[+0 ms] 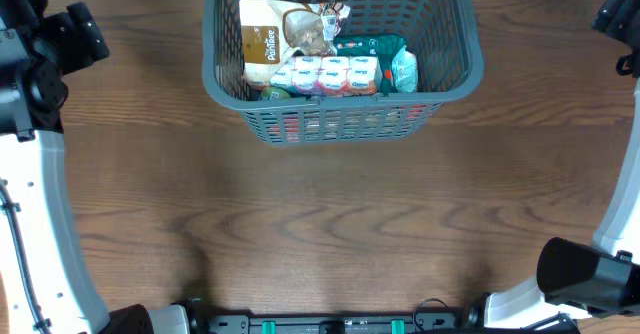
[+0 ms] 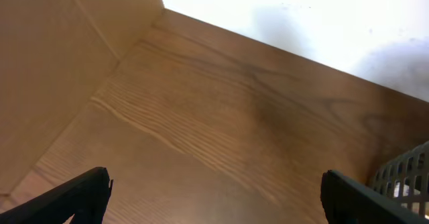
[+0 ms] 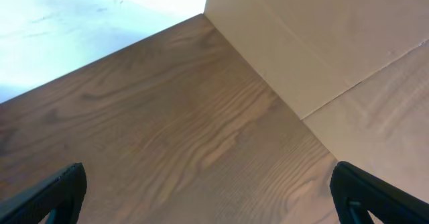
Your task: Pack container
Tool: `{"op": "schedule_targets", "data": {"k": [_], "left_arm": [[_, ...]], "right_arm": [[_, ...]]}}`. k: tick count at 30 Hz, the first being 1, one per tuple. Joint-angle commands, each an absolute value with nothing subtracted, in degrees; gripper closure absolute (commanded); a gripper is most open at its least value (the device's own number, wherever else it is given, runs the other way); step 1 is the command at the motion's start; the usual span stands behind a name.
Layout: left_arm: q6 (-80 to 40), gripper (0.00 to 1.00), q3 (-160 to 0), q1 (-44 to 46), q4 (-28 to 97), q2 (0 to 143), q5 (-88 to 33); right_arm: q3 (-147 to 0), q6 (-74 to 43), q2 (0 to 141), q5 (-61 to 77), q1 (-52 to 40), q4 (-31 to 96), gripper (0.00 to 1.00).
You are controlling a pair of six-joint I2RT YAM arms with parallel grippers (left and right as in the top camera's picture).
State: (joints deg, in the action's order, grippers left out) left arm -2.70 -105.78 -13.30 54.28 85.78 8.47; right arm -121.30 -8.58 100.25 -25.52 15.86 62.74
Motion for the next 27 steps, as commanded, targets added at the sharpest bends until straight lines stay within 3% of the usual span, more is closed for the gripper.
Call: {"op": "schedule_targets", "data": {"k": [1, 27], "left_arm": [[-3.95, 0.02, -106.08, -13.47, 54.68, 86.11, 9.52], [-3.95, 0.01, -106.08, -13.5, 54.65, 86.11, 9.52]], "right_arm": [[-121.91, -9.39, 99.74, -26.09, 16.21, 62.72, 0.01], [-121.86, -9.39, 97.65, -26.09, 14.61, 62.87, 0.01]]}}
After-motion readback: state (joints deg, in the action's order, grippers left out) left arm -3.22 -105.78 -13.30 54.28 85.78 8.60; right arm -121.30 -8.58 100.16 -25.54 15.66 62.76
